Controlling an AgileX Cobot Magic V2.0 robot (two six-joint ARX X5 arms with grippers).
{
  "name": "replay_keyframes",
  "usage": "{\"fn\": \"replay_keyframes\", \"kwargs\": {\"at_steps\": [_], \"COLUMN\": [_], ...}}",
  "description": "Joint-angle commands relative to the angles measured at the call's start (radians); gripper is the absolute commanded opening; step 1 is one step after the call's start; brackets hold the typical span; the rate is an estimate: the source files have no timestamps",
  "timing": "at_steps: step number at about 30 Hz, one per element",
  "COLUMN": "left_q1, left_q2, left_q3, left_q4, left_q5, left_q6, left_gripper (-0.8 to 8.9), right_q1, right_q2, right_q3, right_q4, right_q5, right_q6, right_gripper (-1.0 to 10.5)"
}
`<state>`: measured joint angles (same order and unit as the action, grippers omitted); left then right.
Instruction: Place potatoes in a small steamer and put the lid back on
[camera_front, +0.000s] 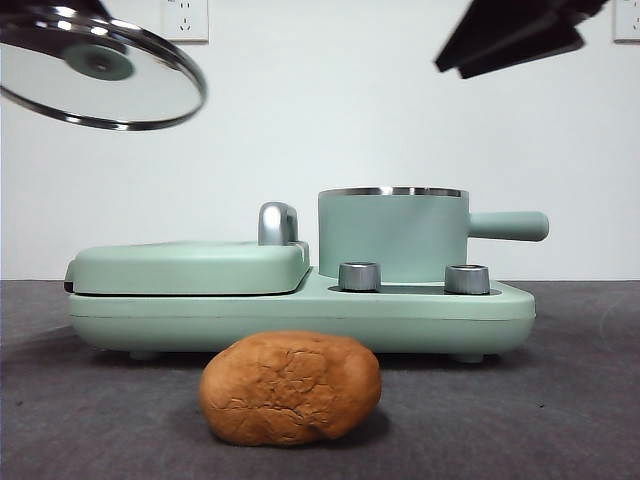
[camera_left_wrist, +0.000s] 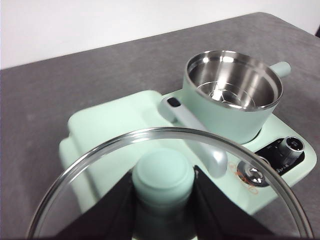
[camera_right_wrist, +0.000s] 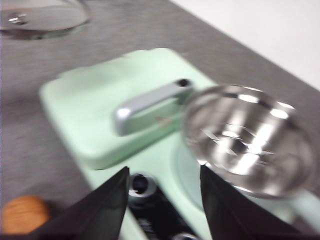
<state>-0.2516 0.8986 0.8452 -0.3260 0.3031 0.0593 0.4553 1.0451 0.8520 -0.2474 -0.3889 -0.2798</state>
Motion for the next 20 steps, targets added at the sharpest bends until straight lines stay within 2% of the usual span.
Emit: {"fn": "replay_keyframes", "kwargs": {"at_steps": [1,4,10,15,20], "left_q1": [0.006,0.006,0.006,0.005,0.006], "left_q2": [-0.039,-0.065,-0.074,-0.074,-0.074], "left_q3": [0.004,0.004,0.004,0.004,0.004], "left_q4": [-0.001,-0.016,-0.022,-0.027,-0.027], "left_q5": [0.004,0.004,0.004,0.004,0.004], "left_q6": [-0.022,-0.022,-0.028,-0.027,-0.027], "left_gripper": [0.11,0.11,0.11,0.11,0.11], "right_q1": [0.074,0.147,0.264,0.320,0.352], "right_q2": [0.015,0.039,0.144,0.259,0.360], "right_q3": [0.020,0.020,0.020,0.020,0.020], "right_q4": [-0.007,-0.032,-0.092,-0.092,-0.097], "right_q5": [0.001,0.002,0.005,0.006,0.005], "right_q6": [0.009,-0.011,-0.028,-0.028,-0.028], "right_gripper": [2.7,3.1,3.1,3.8,3.9]}}
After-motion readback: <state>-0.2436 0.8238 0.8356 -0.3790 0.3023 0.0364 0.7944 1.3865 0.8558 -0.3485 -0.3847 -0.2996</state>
